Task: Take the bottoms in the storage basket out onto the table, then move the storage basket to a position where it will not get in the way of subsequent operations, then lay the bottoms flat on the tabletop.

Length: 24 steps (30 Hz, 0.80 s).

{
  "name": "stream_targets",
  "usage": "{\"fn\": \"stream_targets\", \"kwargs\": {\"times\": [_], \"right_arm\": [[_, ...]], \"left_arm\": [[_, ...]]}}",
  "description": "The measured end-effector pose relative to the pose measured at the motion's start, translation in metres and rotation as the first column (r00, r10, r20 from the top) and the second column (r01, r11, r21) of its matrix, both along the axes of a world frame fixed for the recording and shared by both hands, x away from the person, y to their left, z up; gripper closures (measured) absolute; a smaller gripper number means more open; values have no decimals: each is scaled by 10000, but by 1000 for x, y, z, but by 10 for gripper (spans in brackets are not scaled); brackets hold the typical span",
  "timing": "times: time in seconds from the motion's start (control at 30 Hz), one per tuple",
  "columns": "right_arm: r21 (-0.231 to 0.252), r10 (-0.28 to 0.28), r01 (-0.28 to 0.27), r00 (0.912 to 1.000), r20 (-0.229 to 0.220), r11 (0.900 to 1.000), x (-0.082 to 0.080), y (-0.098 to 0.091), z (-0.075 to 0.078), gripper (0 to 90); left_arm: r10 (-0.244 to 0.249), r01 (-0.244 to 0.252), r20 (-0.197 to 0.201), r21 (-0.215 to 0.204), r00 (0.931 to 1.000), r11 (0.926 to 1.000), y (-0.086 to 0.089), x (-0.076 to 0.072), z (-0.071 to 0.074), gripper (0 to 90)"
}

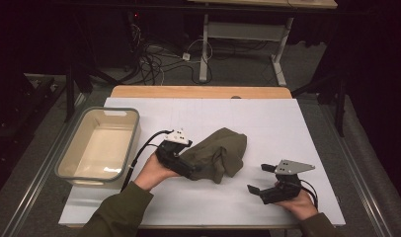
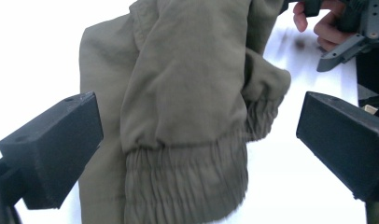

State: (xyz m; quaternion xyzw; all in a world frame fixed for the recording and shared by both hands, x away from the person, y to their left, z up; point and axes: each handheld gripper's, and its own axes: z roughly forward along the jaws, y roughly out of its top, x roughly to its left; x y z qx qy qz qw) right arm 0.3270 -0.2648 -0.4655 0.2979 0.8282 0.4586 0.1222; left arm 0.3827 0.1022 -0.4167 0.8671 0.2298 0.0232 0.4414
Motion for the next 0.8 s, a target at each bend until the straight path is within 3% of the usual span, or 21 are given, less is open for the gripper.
{"fn": "stream_targets", "kwargs": {"times": [0.37, 0.6, 0.8], "right_arm": [[19, -20, 20, 10000, -4, 10000, 0, 0, 0, 55], [33, -46, 46, 10000, 4, 10000, -1, 0, 1, 55], [231, -136, 140, 9997, -179, 9996, -1, -2, 2, 60]], "left_arm": [[696, -699, -72, -563, 9976, 9960, 29, -14, -12, 0], [846, -846, -8, -384, 9964, 9957, 41, -27, -21, 0], [968, -974, -151, -471, 9952, 9941, 51, -34, -29, 0]]}}
